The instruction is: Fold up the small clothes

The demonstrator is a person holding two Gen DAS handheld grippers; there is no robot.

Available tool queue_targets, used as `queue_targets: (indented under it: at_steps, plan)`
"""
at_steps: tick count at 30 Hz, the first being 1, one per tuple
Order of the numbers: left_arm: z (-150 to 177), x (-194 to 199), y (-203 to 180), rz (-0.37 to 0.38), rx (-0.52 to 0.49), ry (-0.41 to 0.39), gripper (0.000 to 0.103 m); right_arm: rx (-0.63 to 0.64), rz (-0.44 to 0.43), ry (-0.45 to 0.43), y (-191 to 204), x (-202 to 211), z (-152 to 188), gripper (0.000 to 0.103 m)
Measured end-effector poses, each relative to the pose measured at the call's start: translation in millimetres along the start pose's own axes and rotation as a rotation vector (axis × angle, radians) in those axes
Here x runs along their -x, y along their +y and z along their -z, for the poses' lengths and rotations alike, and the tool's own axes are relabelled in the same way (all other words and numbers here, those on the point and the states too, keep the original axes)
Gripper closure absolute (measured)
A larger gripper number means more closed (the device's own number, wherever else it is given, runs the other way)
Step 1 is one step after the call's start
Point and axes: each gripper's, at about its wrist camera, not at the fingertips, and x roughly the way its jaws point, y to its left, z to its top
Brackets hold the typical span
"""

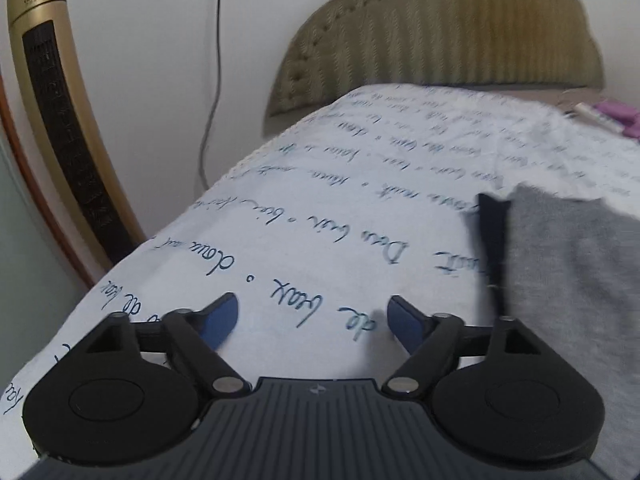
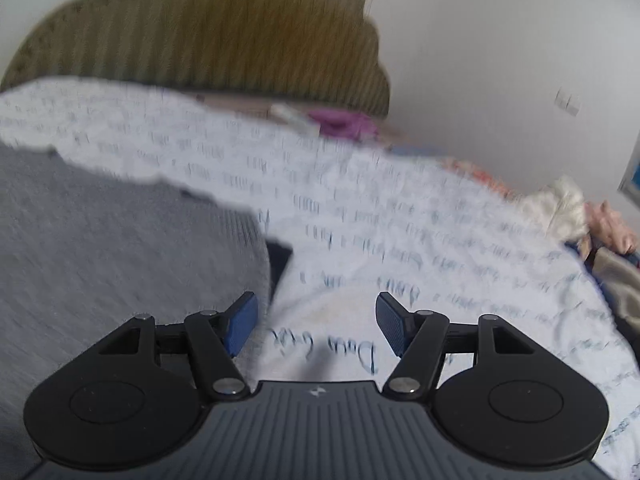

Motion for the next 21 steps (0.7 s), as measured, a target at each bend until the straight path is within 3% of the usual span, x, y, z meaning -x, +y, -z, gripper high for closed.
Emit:
queue_targets:
  at_steps: [2,3,4,9,14,17,21]
  plan:
    - [0,16,3,0.056,0.014,-0.019,0.017,-0.010,-0.076,-0.053,13,25,-6,0.026]
    - [0,25,2,0.077,0.012,-0.033,0.015,-0.005,-0.130,-0.070,21,36,-7,0.015]
    - [0,35,-1,0.097,0.005,-0.049,0.012,0.014,-0.178,-0.076,31,45,-7,0.011]
    - [6,70,-20,0.163,-0.067,-0.101,0.007,0.075,-0.249,0.006,67,53,3,0.011]
    - [18,79,-34,0.230,-0.087,-0.062,0.007,-0.083,-0.270,0.197,55,36,18,0.011]
    - [25,82,-39,0.247,-0.099,-0.060,0.007,-0.141,-0.267,0.188,45,44,21,0.011]
    - [35,77,-49,0.229,-0.151,-0.037,0.007,-0.121,-0.259,0.205,48,47,25,0.010]
